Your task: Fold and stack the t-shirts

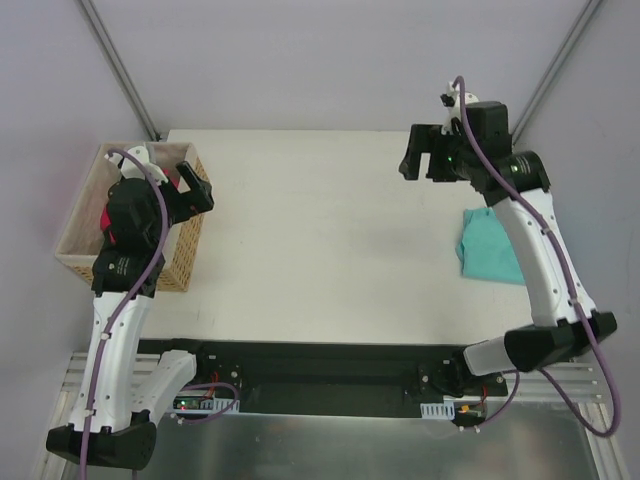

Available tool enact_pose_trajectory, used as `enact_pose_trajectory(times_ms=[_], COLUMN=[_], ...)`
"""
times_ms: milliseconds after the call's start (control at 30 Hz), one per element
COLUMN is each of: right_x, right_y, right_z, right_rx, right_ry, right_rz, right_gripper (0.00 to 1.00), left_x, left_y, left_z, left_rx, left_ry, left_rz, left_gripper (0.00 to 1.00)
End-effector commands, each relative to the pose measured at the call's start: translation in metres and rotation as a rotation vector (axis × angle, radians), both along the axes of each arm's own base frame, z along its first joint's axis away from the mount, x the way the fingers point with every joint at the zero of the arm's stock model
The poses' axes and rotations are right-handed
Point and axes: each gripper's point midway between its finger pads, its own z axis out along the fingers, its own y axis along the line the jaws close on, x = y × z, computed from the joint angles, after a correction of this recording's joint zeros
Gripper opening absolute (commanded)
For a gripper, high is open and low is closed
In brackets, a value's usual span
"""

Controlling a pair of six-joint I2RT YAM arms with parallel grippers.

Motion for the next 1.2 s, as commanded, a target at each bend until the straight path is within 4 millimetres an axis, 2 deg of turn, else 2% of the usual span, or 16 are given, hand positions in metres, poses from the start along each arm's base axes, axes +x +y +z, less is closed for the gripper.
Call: enact_pose_trajectory(times_ms=[0, 33, 167, 333, 367, 400, 467, 500, 833, 933, 1167], right_x=[-0.023, -0.022, -0.022, -0.012, -0.011, -0.010, -0.007, -0.006, -0.003, -0.004, -0.002], right_y=[-0.013, -0.012, -0.018, -0.001, 0.000, 0.002, 0.006, 0.006, -0.001, -0.009, -0.014], right_z=[0.066, 0.052, 0.033, 0.014, 0.014, 0.014, 0.012, 0.015, 0.015, 0.015, 0.013], right_rx=[0.080, 0.066, -0.009, 0.011, 0.016, 0.021, 0.030, 0.032, -0.038, -0.083, -0.145], right_ry=[-0.372, -0.378, -0.287, -0.196, -0.193, -0.189, -0.182, -0.188, -0.206, -0.210, -0.210], right_rz=[-0.007, 0.011, 0.017, 0.071, 0.075, 0.081, 0.089, 0.092, 0.102, 0.097, 0.116], right_gripper=[0.96, 0.96, 0.96, 0.96, 0.96, 0.96, 0.96, 0.96, 0.96, 0.96, 0.96], left_x=[-0.002, -0.001, -0.002, 0.000, 0.001, 0.002, 0.002, 0.002, 0.015, 0.019, 0.025], left_y=[-0.018, -0.019, -0.017, -0.003, 0.009, 0.018, 0.034, 0.044, 0.057, 0.065, 0.066], left_z=[0.032, 0.030, 0.035, 0.024, 0.023, 0.007, -0.002, -0.019, -0.050, -0.054, -0.059], left_rx=[-0.065, -0.064, -0.011, 0.090, 0.114, 0.136, 0.174, 0.215, 0.214, 0.203, 0.169], left_ry=[-0.063, -0.050, -0.058, -0.005, 0.018, 0.100, 0.182, 0.269, 0.411, 0.431, 0.461], left_rz=[-0.086, -0.089, -0.105, -0.070, -0.011, 0.032, 0.115, 0.158, 0.228, 0.276, 0.305], left_gripper=[0.99, 0.99, 0.99, 0.99, 0.99, 0.99, 0.99, 0.99, 0.99, 0.99, 0.99])
